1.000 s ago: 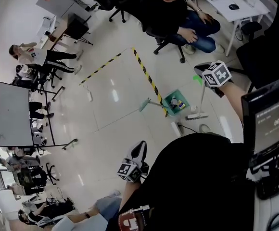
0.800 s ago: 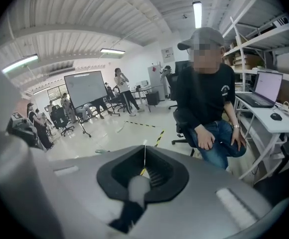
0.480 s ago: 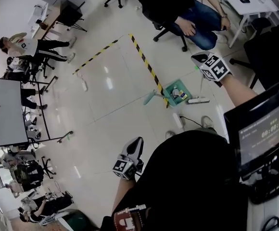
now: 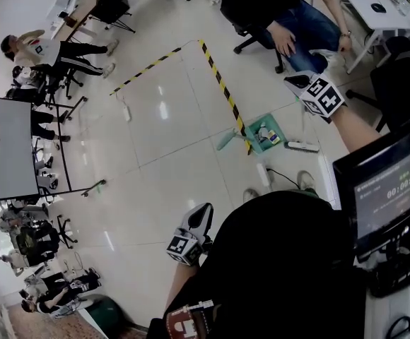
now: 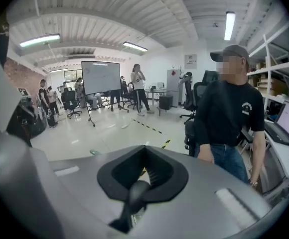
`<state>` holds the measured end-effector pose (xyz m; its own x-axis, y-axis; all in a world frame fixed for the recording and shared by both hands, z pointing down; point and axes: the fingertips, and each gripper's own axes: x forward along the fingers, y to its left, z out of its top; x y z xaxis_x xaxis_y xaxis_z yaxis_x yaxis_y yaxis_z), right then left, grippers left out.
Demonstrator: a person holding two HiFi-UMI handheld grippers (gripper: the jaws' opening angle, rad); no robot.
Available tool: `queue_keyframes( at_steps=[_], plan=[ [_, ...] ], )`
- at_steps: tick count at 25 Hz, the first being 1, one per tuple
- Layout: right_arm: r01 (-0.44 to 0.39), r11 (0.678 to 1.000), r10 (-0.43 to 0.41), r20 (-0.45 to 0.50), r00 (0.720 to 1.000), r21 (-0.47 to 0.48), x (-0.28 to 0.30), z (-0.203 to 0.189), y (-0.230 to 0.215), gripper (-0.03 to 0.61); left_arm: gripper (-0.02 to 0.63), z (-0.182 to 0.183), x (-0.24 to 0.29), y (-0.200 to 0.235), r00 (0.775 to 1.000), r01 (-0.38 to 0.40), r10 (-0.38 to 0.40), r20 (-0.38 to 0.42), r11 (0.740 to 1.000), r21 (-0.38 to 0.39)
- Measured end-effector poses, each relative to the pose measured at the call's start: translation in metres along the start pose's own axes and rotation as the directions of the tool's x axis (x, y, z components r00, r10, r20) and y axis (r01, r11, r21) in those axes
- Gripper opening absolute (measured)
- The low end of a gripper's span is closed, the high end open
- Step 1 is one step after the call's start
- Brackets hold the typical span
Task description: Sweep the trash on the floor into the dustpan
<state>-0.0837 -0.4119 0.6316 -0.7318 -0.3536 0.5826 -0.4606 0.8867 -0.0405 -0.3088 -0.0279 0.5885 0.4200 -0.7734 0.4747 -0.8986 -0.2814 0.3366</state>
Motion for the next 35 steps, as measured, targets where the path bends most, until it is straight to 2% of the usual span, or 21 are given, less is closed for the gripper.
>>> queue_keyframes(
  at_steps=[4,11,14,20,25,32,35],
  plan=[
    [-0.018,0.999,0.016,0.04,0.999,0.047,-0.015,-0.012,0.009,0.0,0.0,-0.001,0.006,-0.001,1.0,0.006,-0.006,0.004,1.0,-0.006],
    [0.015,0.992,-0.028,0.105,0.994,0.125,-0.057,-0.023,0.011,0.006,0.0,0.01,0.02,-0.005,0.999,0.046,-0.046,0.012,0.999,0.008],
    [0.002,0.99,-0.012,0.075,0.997,0.139,-0.065,-0.039,0.013,0.018,0.0,0.013,0.029,-0.008,0.998,0.061,-0.061,0.017,0.998,0.016],
    [-0.011,0.995,0.009,0.023,1.0,0.1,-0.072,-0.064,0.03,0.043,0.0,0.012,0.03,-0.016,0.997,0.078,-0.078,0.002,0.997,0.028],
    [-0.027,0.994,0.033,-0.058,0.998,0.105,-0.067,-0.104,0.046,0.06,0.0,0.008,0.026,-0.027,0.997,0.079,-0.079,-0.019,0.997,0.025],
    [-0.038,0.991,0.046,-0.058,0.997,0.129,-0.061,-0.105,0.052,0.055,0.0,-0.004,0.017,-0.031,0.997,0.072,-0.072,-0.026,0.997,0.028],
    [-0.022,0.995,0.03,-0.073,0.997,0.098,-0.062,-0.102,0.046,0.051,0.0,-0.007,0.014,-0.035,0.997,0.07,-0.069,-0.029,0.997,0.036]
  ],
)
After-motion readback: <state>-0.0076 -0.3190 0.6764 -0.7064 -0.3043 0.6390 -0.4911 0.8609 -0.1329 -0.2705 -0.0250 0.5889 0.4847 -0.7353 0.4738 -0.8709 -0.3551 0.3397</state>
